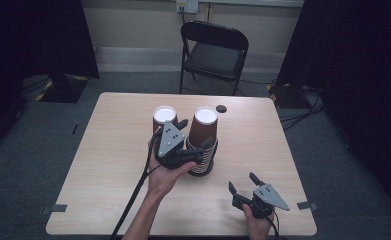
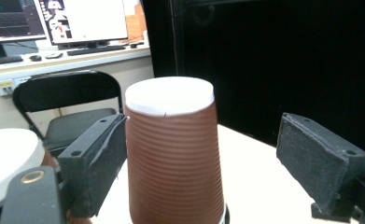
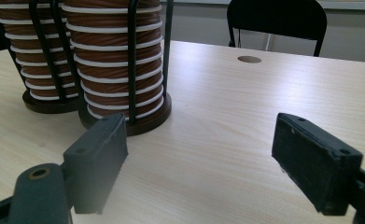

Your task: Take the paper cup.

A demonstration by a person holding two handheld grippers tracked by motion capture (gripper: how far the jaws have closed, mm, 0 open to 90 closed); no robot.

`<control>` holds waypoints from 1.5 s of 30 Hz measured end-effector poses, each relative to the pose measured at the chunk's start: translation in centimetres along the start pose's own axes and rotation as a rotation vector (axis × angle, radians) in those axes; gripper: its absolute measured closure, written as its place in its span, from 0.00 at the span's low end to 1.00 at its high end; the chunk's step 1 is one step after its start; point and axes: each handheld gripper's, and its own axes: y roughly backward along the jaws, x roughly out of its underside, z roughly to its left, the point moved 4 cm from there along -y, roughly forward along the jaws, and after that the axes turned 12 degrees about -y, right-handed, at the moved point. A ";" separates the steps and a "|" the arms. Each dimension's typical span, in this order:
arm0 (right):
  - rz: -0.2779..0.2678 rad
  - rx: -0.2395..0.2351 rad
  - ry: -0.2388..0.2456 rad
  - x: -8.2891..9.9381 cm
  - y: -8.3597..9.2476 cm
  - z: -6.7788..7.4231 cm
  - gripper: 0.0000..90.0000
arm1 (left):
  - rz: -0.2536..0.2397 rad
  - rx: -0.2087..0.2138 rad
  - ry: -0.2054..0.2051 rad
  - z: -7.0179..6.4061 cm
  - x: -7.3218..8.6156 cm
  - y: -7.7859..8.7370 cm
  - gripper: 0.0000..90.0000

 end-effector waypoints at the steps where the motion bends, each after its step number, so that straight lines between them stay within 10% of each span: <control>1: -0.001 -0.001 0.000 0.0 0.0 0.0 0.19 | 0.001 -0.002 0.000 0.1 -0.1 -0.1 0.18; 45: -0.004 -0.023 -0.002 0.0 0.1 0.0 0.20 | 0.204 -0.026 -0.062 1.5 -0.2 -6.9 0.22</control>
